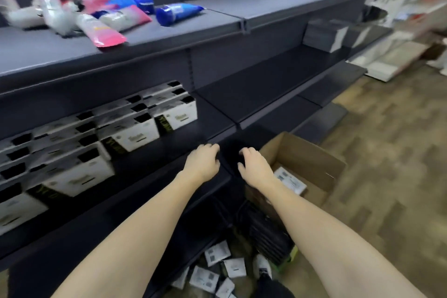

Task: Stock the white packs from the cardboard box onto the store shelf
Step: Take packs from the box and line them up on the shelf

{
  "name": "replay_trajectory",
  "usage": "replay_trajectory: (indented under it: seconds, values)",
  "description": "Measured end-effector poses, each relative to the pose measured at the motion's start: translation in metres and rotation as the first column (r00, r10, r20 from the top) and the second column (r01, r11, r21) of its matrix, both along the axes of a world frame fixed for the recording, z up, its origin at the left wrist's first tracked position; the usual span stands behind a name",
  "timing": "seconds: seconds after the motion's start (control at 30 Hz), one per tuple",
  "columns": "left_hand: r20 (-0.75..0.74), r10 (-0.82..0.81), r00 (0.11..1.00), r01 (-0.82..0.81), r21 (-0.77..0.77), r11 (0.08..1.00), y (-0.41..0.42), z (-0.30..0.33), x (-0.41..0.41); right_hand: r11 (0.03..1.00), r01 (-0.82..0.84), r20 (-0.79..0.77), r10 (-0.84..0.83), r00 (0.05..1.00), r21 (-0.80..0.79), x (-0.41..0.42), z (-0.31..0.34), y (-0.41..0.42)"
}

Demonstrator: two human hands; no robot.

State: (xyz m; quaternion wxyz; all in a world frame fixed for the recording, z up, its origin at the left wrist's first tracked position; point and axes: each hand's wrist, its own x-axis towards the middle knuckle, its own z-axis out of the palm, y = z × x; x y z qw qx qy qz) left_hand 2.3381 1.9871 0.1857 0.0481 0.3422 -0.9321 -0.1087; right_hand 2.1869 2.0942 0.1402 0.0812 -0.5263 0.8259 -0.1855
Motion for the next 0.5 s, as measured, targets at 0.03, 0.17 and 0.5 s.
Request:
replay_trajectory:
  seconds: [0.03, 0.17, 0.5]
  values:
    - [0.008, -0.027, 1.0, 0.027, 0.011, 1.0, 0.004, -0.005, -0.013, 1.0, 0.028, 0.012, -0.028, 1.0, 0.012, -0.011, -0.006, 0.007]
    - [0.042, -0.114, 0.993, 0.111, 0.068, 0.992, 0.02, -0.022, -0.064, 0.989, 0.138, 0.047, -0.14, 0.989, 0.052, -0.051, -0.03, 0.029]
    - [0.205, -0.257, 0.944, 0.22, 0.188, 0.957, 0.039, -0.079, -0.177, 0.933, 0.301, 0.243, -0.343, 0.907, 0.195, -0.135, -0.11, 0.057]
